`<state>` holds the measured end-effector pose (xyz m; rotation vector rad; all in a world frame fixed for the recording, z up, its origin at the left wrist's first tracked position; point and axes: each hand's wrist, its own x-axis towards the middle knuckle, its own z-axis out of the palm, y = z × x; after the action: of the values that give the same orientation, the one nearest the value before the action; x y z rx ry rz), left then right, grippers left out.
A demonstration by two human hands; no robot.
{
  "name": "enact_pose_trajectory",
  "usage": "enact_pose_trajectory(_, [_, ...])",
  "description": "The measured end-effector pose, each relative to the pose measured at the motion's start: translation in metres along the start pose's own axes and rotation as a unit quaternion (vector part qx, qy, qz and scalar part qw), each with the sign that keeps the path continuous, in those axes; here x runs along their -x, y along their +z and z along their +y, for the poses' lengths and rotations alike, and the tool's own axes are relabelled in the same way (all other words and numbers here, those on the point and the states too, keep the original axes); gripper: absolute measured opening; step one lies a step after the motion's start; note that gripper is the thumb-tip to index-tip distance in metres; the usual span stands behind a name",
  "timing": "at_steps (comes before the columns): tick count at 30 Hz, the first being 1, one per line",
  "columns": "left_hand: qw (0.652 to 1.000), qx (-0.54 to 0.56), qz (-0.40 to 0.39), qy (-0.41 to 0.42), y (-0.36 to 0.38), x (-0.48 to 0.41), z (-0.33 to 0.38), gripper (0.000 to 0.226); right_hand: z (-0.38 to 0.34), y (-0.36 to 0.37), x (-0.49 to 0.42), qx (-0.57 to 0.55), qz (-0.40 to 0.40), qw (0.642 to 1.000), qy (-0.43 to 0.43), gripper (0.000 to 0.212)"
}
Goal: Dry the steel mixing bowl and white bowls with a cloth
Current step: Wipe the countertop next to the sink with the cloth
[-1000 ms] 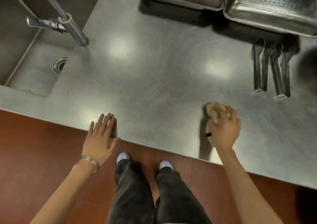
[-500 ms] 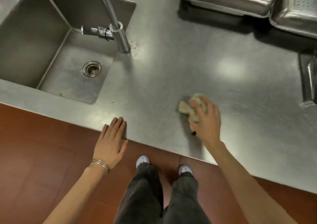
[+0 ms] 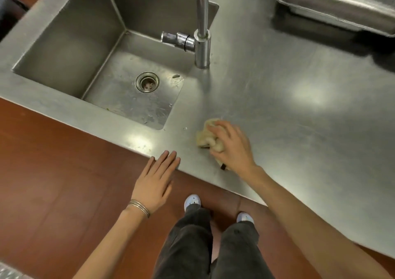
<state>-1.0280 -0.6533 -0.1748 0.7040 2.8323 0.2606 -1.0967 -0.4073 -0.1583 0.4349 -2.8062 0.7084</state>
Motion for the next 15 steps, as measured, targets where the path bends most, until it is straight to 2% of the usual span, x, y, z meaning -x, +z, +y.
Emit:
enact_pose_trajectory(1, [1.0,-0.002,0.0,0.01,0.001,0.002,-0.005,0.06,0.014,-0.007,-0.016,0.0,0.017,0.999,0.032,0.055])
enact_pose_trajectory(4, [1.0,0.01,0.014,-0.008,-0.001,0.01,-0.02,0.059,0.036,-0.004,-0.079,0.024,0.022,0.979,0.2,0.055])
enact_pose_trajectory(6, [1.0,0.003,0.012,-0.025,-0.003,0.019,-0.029,0.061,0.021,0.02,-0.099,0.069,-0.001,0.975,0.21,0.052])
enact_pose_trajectory(11, [0.988,0.04,0.039,-0.143,-0.009,0.026,-0.044,0.06,-0.051,0.066,-0.061,0.059,-0.039,0.997,0.005,0.046])
enact_pose_trajectory(13, [0.988,0.032,0.042,-0.146,-0.012,0.024,-0.051,0.06,-0.058,0.06,-0.042,0.031,-0.069,0.995,-0.064,0.047])
enact_pose_trajectory(15, [0.989,0.037,0.045,-0.139,-0.014,0.021,-0.056,0.057,-0.044,0.049,-0.024,0.012,-0.113,0.974,-0.196,0.048])
